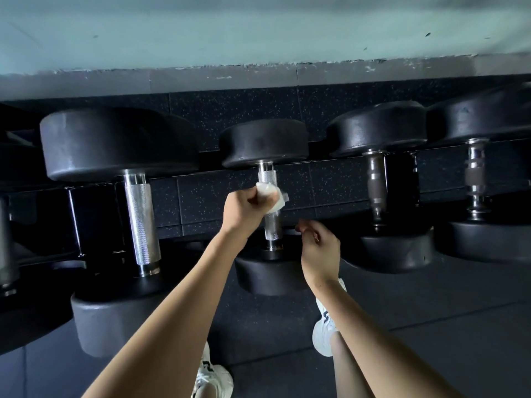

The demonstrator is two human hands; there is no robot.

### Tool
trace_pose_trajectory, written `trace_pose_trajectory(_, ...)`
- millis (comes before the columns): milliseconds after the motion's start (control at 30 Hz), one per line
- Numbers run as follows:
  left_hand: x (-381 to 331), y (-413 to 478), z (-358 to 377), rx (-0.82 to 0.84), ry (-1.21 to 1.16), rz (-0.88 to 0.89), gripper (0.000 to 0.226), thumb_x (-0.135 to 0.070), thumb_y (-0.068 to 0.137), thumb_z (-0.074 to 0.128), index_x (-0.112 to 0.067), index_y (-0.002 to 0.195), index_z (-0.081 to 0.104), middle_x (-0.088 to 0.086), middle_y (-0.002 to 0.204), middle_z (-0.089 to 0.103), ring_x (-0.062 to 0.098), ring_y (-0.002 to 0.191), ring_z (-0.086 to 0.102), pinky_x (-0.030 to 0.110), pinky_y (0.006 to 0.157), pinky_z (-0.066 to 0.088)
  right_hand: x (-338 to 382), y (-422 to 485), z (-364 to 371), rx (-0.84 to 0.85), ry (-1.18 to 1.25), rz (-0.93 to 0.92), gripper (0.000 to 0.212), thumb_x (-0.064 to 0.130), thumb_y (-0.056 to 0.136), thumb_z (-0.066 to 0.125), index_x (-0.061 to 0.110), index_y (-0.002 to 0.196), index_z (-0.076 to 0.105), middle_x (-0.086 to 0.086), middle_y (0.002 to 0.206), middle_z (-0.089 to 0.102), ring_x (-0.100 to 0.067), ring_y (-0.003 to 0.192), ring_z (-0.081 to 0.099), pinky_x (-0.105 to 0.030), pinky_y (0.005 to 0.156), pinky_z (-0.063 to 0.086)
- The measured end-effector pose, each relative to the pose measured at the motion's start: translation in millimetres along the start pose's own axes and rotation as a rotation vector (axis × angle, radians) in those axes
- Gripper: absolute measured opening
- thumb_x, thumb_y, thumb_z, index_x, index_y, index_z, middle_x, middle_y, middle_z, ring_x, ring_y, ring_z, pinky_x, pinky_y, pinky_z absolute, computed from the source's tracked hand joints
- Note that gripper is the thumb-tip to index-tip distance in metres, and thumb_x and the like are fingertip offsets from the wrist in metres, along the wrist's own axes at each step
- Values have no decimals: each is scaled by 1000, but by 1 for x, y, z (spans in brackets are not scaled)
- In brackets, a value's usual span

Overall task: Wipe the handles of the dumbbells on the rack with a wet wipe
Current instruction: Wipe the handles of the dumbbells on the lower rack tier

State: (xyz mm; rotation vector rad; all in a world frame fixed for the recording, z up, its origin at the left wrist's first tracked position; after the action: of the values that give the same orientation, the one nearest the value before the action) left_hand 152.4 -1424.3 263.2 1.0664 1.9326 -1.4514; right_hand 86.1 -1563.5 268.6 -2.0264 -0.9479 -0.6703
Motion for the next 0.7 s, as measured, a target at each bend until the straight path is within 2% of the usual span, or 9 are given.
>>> trace_pose_trajectory(133, 9, -15, 3, 66, 176, -21, 31, -32, 77, 76, -7, 95, 73, 4, 80, 68, 11, 71, 57, 20, 56, 42, -1, 0, 0, -23, -25, -25, 25, 2, 86, 47, 7, 94, 70, -6, 90, 72, -22, 86, 65, -33, 78, 47)
trace_pose_trajectory(233, 6, -25, -2, 171, 360, -47, 35, -39, 76, 76, -5, 81, 70, -5, 60, 53, 13, 63, 50, 20, 47, 33, -3, 1, 0, -23, -56, -11, 26, 4, 86, 48, 7, 99, 70, -11, 94, 72, -27, 90, 64, -36, 79, 48)
trace_pose_trajectory(300, 2, -31, -12, 203, 465, -49, 28, -36, 78, 75, -9, 76, 67, -8, 56, 46, 12, 62, 46, 21, 47, 30, -2, 1, 0, 1, -81, -8, 26, 6, 87, 47, 8, 101, 70, -11, 96, 71, -29, 91, 64, -35, 78, 46)
trace_pose_trajectory(400, 4, -42, -32, 110, 356, -37, 23, -23, 79, 75, -12, 65, 61, -6, 58, 49, 14, 61, 48, 24, 50, 33, 7, -5, -4, -51, -184, -55, 24, 11, 91, 50, 10, 105, 68, -10, 97, 71, -28, 91, 64, -29, 71, 42)
trace_pose_trajectory(500, 0, -62, -52, 12, 272, 12, 17, -21, 78, 75, -5, 80, 70, 3, 71, 63, 16, 65, 54, 28, 58, 42, 41, -29, -5, -180, -95, -228, 18, 16, 90, 59, 11, 105, 69, -3, 96, 72, -13, 81, 64, -17, 70, 40)
trace_pose_trajectory(533, -2, -70, -58, 3, 277, 32, 16, -21, 79, 74, -6, 84, 71, 5, 76, 66, 17, 68, 56, 29, 61, 43, 54, -39, -4, -123, 6, -247, 17, 19, 89, 62, 13, 104, 68, 0, 95, 72, -9, 80, 63, -15, 72, 43)
trace_pose_trajectory(600, -5, -84, -71, -18, 277, 73, 12, -18, 80, 72, -10, 89, 70, 3, 80, 67, 17, 72, 59, 28, 65, 44, 73, -56, 11, 129, 148, -180, 21, 28, 85, 67, 19, 104, 68, 6, 93, 71, -6, 83, 64, -20, 77, 50)
trace_pose_trajectory(700, -3, -95, -92, -37, 205, 90, 14, -10, 81, 69, -15, 94, 67, -3, 81, 65, 15, 78, 59, 29, 72, 47, 82, -75, 45, 378, 144, -71, 26, 46, 80, 67, 27, 98, 69, 5, 90, 72, -13, 88, 67, -40, 81, 56)
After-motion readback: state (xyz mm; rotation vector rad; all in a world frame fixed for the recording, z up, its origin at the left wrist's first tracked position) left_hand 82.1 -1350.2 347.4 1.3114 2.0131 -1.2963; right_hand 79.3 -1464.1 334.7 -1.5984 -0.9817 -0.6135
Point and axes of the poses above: each hand's wrist, its own y-axis towards the middle knuckle, its own z-axis out of the palm, x = y × z, the point moved 2 cm from there along y, towards the middle knuckle
